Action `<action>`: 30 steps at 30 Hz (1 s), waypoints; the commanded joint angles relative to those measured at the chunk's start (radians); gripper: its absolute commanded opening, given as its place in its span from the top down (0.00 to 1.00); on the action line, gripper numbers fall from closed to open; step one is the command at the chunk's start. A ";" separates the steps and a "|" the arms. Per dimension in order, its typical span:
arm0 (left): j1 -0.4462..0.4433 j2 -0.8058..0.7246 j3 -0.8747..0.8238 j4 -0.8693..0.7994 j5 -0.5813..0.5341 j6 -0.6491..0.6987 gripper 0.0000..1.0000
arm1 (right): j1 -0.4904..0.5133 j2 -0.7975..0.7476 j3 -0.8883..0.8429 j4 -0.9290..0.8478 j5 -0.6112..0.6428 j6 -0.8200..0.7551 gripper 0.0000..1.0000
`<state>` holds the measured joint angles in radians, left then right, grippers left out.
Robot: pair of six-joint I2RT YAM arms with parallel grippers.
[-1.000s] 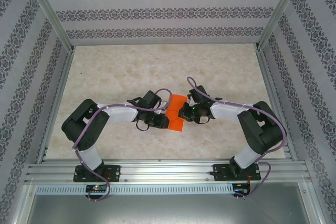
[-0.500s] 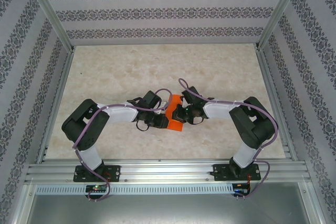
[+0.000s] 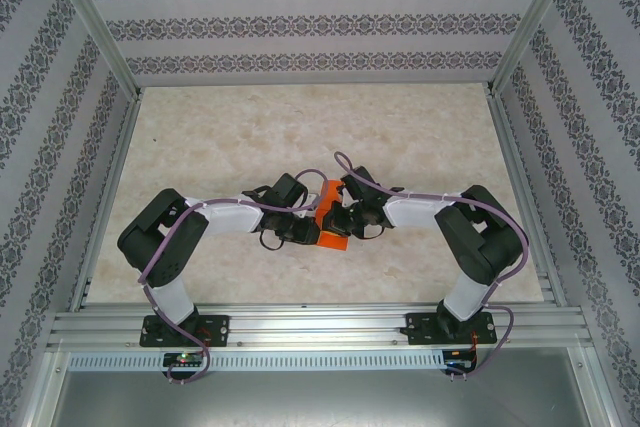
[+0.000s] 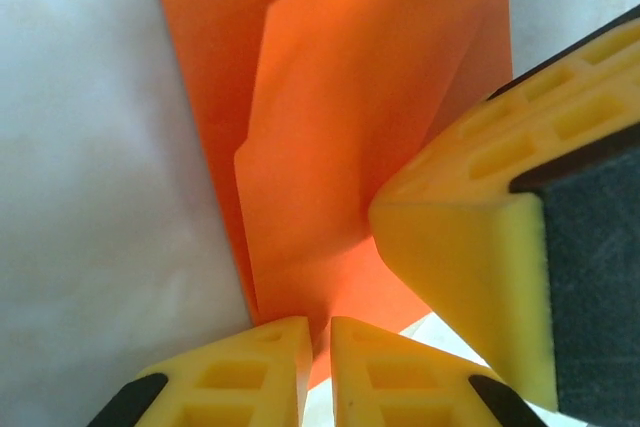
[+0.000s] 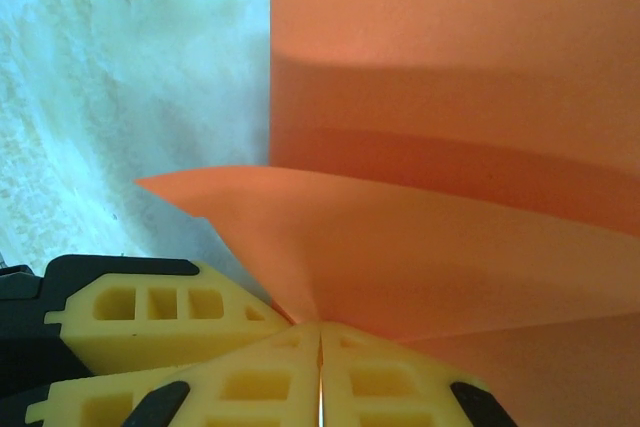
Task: Fold a paper plane with a square sheet of paper (fold left side to right side)
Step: Fold the triangle a second time at the center of the table.
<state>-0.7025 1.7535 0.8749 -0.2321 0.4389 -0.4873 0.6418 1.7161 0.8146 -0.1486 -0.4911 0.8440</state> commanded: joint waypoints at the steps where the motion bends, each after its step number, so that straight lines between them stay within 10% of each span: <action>1: 0.003 0.035 -0.014 -0.073 -0.110 0.006 0.84 | 0.020 0.019 0.021 0.002 -0.011 0.015 0.91; 30: -0.009 0.071 -0.048 -0.053 -0.135 -0.016 0.85 | -0.088 0.034 0.073 -0.193 0.137 -0.152 0.88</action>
<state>-0.7036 1.7576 0.8749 -0.2356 0.4210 -0.4984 0.5846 1.7638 0.8837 -0.2852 -0.4454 0.7284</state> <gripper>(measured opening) 0.147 0.115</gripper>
